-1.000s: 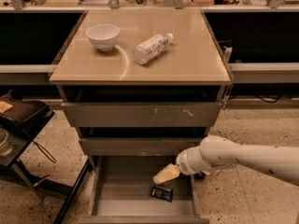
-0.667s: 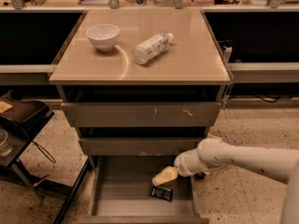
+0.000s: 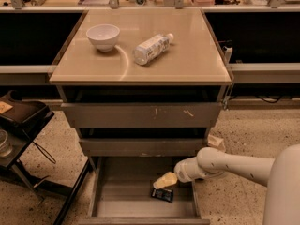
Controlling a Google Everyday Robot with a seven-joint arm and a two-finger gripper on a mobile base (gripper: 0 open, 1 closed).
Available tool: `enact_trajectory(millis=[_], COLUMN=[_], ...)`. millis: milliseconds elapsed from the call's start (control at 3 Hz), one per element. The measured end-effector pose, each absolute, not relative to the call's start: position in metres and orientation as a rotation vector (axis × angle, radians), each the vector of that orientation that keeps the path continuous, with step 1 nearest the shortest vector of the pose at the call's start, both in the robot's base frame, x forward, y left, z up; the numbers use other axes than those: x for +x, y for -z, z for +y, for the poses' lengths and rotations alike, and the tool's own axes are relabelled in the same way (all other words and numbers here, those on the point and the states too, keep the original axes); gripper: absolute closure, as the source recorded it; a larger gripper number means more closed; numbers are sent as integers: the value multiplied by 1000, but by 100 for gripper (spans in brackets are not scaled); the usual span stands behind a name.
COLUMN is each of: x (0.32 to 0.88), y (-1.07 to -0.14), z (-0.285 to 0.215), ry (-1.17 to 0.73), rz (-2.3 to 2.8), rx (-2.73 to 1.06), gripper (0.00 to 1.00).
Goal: Pick rxbar blueberry from bottom drawer and place on counter
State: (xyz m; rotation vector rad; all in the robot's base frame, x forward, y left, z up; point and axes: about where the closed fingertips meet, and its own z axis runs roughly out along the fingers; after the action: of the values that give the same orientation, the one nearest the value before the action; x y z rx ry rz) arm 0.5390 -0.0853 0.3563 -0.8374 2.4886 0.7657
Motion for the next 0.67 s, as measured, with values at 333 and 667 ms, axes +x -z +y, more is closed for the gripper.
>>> enact_trajectory(millis=[333, 667], x=[546, 564], y=[-327, -286], z=[-70, -69], ry=[-786, -776], rz=[2499, 2492], rx=[-816, -695], gripper=[0, 0])
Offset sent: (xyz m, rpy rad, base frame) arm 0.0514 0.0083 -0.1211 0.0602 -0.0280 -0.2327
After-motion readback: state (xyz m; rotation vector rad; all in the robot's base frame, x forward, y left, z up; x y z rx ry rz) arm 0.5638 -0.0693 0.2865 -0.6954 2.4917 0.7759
